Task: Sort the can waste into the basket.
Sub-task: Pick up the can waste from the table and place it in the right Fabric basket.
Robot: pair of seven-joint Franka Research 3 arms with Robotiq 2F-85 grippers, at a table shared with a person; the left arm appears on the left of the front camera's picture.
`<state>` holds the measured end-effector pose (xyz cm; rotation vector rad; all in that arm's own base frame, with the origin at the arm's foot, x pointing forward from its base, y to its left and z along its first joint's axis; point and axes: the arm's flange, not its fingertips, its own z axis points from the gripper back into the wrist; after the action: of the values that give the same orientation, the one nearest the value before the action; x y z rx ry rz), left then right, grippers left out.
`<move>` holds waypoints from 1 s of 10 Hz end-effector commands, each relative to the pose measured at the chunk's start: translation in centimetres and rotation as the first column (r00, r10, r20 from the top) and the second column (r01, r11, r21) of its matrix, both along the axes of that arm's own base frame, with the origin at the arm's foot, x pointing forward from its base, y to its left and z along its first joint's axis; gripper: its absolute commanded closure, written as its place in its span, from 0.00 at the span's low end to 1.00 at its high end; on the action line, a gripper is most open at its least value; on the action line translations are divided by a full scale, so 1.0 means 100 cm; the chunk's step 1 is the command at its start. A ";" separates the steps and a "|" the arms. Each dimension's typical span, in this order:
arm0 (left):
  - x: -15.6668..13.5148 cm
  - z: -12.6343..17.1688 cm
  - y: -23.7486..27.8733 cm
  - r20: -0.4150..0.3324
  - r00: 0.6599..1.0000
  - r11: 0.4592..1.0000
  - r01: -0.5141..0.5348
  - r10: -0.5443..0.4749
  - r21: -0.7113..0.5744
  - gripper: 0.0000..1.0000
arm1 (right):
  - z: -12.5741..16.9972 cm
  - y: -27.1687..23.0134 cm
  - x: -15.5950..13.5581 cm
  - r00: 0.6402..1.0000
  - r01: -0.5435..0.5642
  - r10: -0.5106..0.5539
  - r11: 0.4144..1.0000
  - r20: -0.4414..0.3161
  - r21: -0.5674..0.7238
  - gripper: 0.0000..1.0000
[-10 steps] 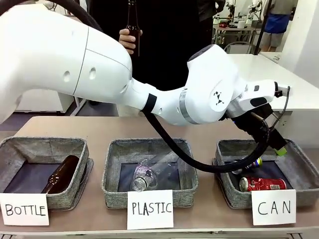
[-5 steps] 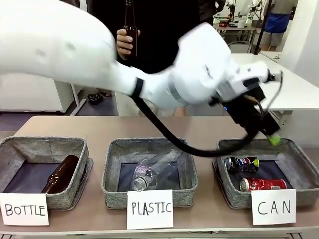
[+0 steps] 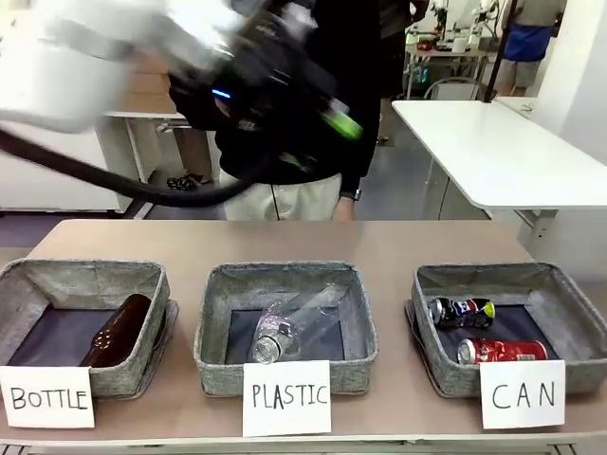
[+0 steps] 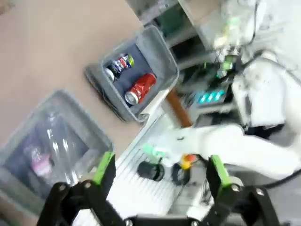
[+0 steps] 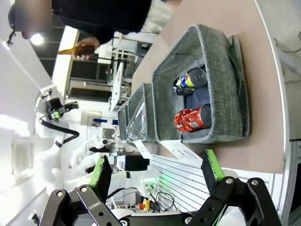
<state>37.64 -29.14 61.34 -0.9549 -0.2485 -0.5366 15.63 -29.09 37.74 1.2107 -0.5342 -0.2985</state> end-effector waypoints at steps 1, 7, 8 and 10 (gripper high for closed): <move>-0.015 -0.030 0.144 -0.078 0.993 0.974 -0.098 0.084 -0.204 0.00 | 0.004 0.002 -0.001 1.000 0.004 -0.004 1.000 -0.003 0.004 0.00; -0.044 -0.114 0.349 -0.425 0.767 0.619 -0.640 0.481 -0.455 0.00 | 0.004 0.002 -0.001 1.000 0.004 -0.004 1.000 -0.003 0.004 0.00; -0.036 -0.100 0.339 -0.394 0.875 0.810 -0.437 0.281 -0.392 0.00 | 0.004 0.002 -0.001 1.000 0.004 -0.004 1.000 -0.003 0.004 0.00; -0.036 -0.100 0.339 -0.394 0.875 0.810 -0.437 0.281 -0.392 0.00 | 0.004 0.002 -0.001 1.000 0.004 -0.004 1.000 -0.003 0.004 0.00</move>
<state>33.78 5.01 50.61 -1.4168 -0.2851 0.1027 15.64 -29.10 37.73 1.2106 -0.5339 -0.2988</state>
